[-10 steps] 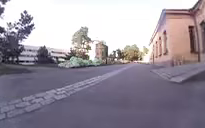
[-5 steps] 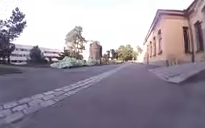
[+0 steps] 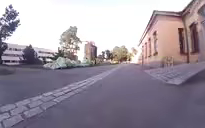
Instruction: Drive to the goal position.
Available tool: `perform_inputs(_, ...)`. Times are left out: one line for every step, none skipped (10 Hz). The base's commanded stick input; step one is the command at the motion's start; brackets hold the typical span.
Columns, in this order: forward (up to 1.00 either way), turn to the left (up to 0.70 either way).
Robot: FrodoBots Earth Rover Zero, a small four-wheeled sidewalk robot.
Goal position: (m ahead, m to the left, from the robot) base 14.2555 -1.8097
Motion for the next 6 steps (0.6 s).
perform_inputs(0.5, 0.0)
perform_inputs(0.5, -0.04)
perform_inputs(0.5, -0.26)
perform_inputs(0.5, -0.48)
perform_inputs(0.5, -0.5)
perform_inputs(0.5, -0.5)
